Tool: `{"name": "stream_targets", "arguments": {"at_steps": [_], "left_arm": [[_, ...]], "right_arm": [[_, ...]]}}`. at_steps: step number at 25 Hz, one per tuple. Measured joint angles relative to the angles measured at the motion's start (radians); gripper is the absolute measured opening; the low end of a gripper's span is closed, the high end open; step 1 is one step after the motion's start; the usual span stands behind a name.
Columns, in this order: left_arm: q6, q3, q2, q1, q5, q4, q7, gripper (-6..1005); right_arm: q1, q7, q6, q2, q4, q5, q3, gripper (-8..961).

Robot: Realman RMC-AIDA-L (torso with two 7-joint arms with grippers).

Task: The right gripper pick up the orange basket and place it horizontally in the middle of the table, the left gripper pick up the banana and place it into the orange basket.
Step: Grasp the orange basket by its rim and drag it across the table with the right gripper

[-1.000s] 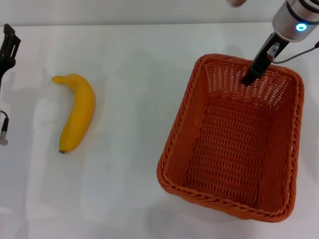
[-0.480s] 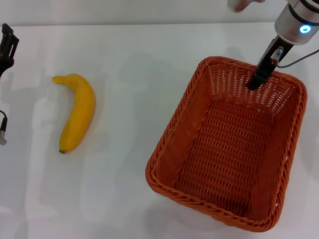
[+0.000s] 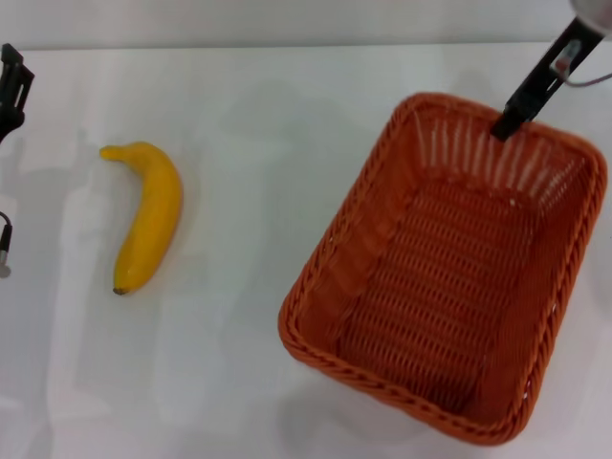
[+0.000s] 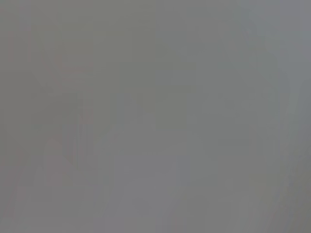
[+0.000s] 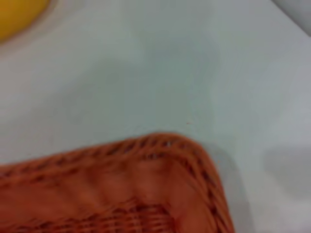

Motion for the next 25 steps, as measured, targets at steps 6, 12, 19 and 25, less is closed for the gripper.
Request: {"name": "stream_targets", "arguments": {"at_steps": [6,12,19,25], "left_arm": [[0.001,0.000,0.002,-0.005,-0.002,-0.002,0.000,889],[0.004,-0.002,0.002,-0.005,-0.002,-0.016,0.001,889],[0.005,-0.002,0.002,-0.008,-0.001,-0.019,0.001,888],[0.004,-0.002,0.002,-0.009,-0.001,-0.025,0.002,888]], "right_arm": [[0.007,0.008,0.037,-0.048,0.038,-0.001,0.059,206],[0.007,-0.012,0.033,-0.048,0.018,-0.005,0.062,37],[0.013,-0.023,0.031,-0.010,0.000,-0.015,-0.055,4],[0.024,0.028,0.021,0.099,-0.069,-0.186,-0.217,143]]}}
